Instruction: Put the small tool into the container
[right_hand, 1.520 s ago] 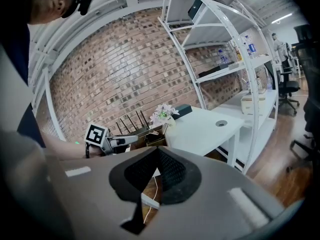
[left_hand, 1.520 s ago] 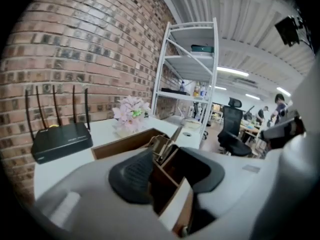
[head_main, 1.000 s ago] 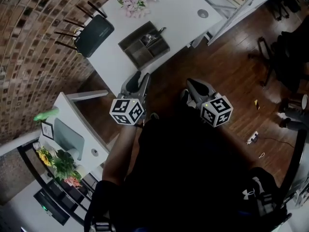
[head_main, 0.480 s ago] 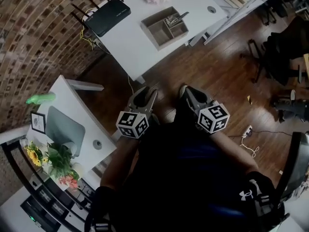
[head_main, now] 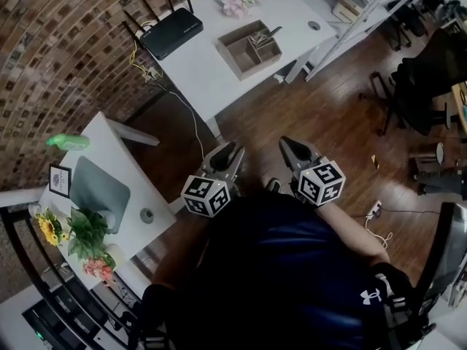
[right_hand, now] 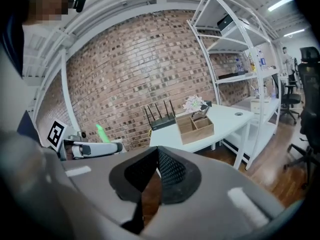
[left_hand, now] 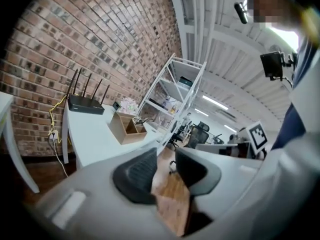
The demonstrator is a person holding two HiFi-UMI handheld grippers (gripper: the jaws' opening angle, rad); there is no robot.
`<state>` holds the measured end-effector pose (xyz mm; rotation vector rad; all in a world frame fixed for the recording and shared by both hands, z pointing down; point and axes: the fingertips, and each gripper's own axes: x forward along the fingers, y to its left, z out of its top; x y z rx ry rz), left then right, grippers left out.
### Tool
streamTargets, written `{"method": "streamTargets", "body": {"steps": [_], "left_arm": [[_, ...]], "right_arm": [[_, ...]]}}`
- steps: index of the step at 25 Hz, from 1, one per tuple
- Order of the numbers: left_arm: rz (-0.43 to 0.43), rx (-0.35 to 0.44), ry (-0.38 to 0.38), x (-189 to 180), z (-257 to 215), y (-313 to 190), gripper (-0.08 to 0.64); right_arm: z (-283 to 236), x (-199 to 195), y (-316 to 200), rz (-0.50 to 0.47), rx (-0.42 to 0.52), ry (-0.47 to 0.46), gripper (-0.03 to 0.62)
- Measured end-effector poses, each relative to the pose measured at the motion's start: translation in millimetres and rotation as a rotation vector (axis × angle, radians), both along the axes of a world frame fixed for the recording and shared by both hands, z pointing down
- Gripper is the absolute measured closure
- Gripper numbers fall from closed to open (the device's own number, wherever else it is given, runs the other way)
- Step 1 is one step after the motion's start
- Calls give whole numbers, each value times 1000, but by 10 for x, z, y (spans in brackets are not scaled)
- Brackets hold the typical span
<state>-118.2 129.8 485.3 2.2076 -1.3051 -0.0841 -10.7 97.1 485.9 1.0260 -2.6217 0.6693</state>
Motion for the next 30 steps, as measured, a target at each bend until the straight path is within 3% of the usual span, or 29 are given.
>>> {"method": "streamTargets", "body": {"steps": [5,15,30], "left_arm": [[-7,-9,-8,317,-90,35,445],[18,-51,-81,735,-65,155,445],[2,-38,-89,867,-77,90,445]], "right_arm": [[-62,182,89,-47,29,-22,589],[24,491,166,-47,-5,-95,589],[-21,635,77,-64,11,-112,589]]}}
